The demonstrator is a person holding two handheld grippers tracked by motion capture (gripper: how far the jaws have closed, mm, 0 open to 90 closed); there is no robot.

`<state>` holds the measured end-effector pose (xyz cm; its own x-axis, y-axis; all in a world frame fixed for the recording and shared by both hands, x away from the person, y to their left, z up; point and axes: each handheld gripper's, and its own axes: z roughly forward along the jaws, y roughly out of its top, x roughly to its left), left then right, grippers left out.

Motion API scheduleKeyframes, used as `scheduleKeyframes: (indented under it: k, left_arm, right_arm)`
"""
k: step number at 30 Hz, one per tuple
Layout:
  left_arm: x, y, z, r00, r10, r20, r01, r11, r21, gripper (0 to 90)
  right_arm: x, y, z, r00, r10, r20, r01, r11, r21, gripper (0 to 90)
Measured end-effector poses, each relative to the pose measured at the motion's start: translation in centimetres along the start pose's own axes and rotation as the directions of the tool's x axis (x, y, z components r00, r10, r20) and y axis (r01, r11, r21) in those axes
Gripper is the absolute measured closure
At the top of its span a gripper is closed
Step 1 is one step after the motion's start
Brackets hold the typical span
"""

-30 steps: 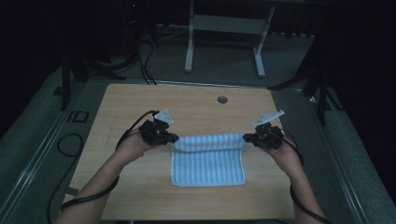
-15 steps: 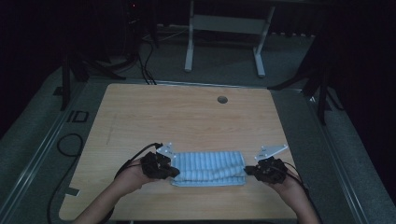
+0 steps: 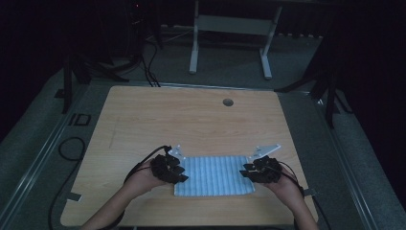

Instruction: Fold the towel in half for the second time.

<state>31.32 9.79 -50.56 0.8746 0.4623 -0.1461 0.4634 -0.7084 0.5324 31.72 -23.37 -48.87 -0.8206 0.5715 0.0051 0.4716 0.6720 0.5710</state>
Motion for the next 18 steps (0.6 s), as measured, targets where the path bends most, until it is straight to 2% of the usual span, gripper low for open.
scheduleKeyframes:
  k: [5, 8, 9, 10, 12, 16, 18]
  left_arm:
    - [0.4, -0.2, 1.6, 0.9998, 0.001, -0.017, -0.001, 0.9989, 0.047, 62.5]
    - [0.8, -0.4, 2.0, 0.9998, -0.018, -0.007, 0.018, 0.9987, 0.048, 62.5]
    - [0.9, -0.4, 2.0, 0.9998, -0.02, -0.004, 0.02, 0.9988, 0.045, 62.6]
    - [1.0, -0.4, 2.0, 0.9998, -0.019, -0.004, 0.019, 0.9988, 0.046, 62.7]
    - [1.2, -0.4, 2.0, 0.9997, -0.022, -0.011, 0.023, 0.9986, 0.048, 62.7]
    - [2.4, -0.8, 1.8, 0.998, -0.063, 0.006, 0.063, 0.9977, 0.026, 63.4]
    - [3.1, -0.9, 1.6, 0.9981, -0.062, 0.004, 0.062, 0.9979, 0.021, 63.9]
  right_arm:
    - [-0.6, 0.5, 2.2, 0.9999, -0.004, -0.011, 0.005, 0.999, 0.045, 67.2]
    - [-0.8, 0.7, 3.0, 0.9999, -0.008, -0.01, 0.009, 0.998, 0.06, 67.2]
    - [-1.0, 0.9, 4.0, 0.9998, -0.019, 0.009, 0.018, 0.995, 0.094, 67.2]
    - [-1.0, 1.0, 4.6, 0.9998, -0.02, 0.008, 0.019, 0.993, 0.113, 67.2]
    - [-1.1, 1.2, 5.3, 0.9996, -0.024, 0.011, 0.023, 0.994, 0.11, 67.3]
    - [-1.5, 2.1, 5.8, 0.9998, -0.013, 0.014, 0.012, 0.993, 0.115, 67.2]
    - [-1.8, 2.4, 6.0, 0.9999, -0.004, 0.012, 0.003, 0.994, 0.112, 66.6]
